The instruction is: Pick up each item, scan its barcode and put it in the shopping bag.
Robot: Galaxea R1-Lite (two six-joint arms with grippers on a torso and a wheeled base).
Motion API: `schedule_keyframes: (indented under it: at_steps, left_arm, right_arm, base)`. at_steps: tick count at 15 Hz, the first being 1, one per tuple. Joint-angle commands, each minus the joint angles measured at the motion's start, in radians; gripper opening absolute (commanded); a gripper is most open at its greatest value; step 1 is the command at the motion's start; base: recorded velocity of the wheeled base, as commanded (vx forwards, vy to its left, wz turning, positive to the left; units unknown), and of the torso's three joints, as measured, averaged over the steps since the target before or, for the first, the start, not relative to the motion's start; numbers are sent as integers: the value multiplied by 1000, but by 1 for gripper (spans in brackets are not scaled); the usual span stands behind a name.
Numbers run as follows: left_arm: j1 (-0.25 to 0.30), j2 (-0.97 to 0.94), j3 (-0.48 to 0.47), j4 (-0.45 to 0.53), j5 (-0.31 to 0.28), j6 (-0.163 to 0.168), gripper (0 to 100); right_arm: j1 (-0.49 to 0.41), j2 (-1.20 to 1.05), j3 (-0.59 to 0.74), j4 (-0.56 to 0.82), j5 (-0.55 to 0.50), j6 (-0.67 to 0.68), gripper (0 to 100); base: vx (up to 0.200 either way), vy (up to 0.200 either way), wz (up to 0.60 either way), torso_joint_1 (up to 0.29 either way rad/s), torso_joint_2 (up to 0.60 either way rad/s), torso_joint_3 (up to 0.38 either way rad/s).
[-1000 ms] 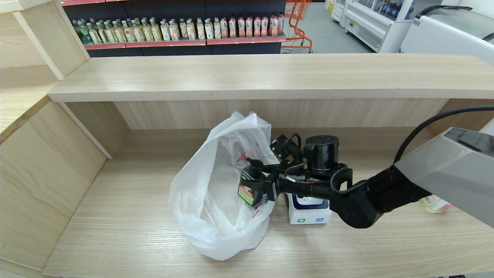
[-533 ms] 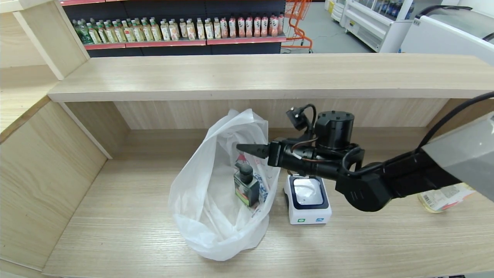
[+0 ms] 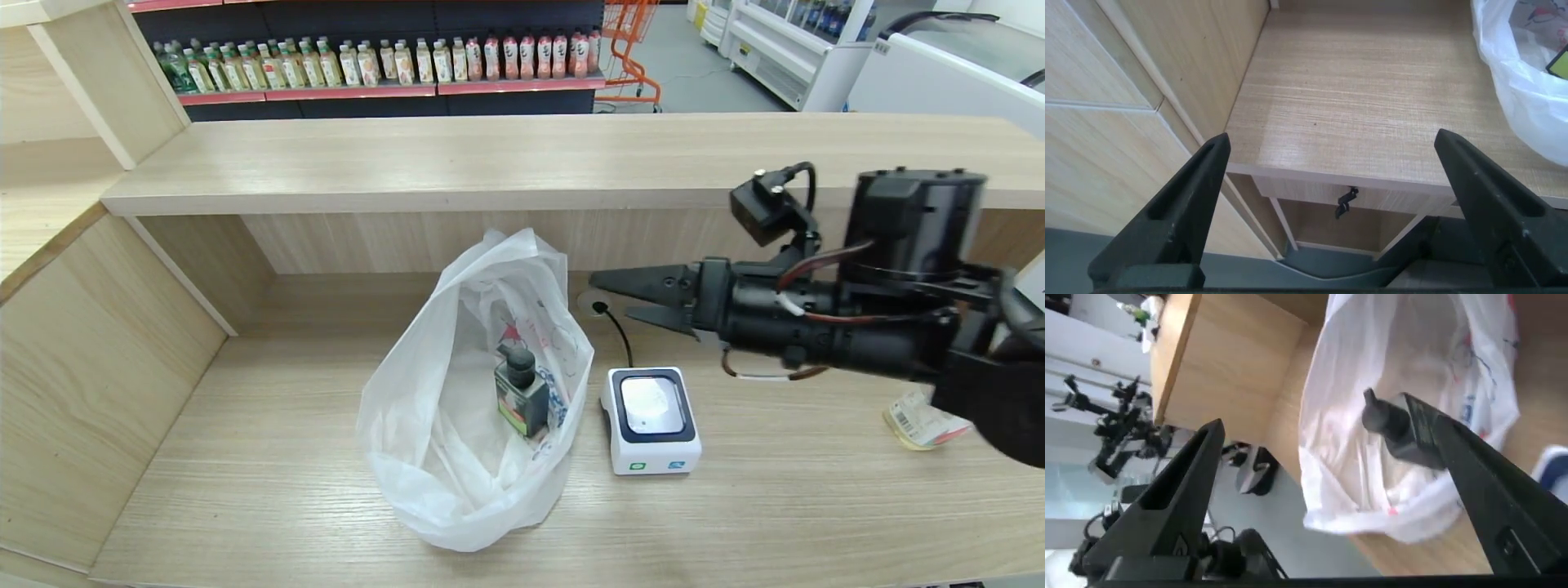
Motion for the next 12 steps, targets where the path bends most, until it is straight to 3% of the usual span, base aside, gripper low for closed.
schedule_keyframes:
  at_steps: [1,2,3,9,12]
  left_arm:
    - [-1,0,0,0,1,1,100]
    - [1,0,0,0,1,1,100]
    - [-1,0,0,0,1,1,100]
    - [1,1,0,0,1,-2,100]
    - [-1,1,0,0,1,-7,100]
  right_arm:
    - [-143,-295,137,228,-12,-316,100]
    - [-194,-341,149,307,-74,-460,100]
    - [-205,-381,162,350,-152,-520,100]
    - [-232,-480,217,366,-184,-517,100]
    - [-295,-496,255,366,-187,-517,100]
  base:
    - [0,0,0,0,0,0]
    - [0,0,0,0,0,0]
    - [0,0,0,0,0,0]
    - [0,0,0,0,0,0]
    - [-200,0,0,7,2,4]
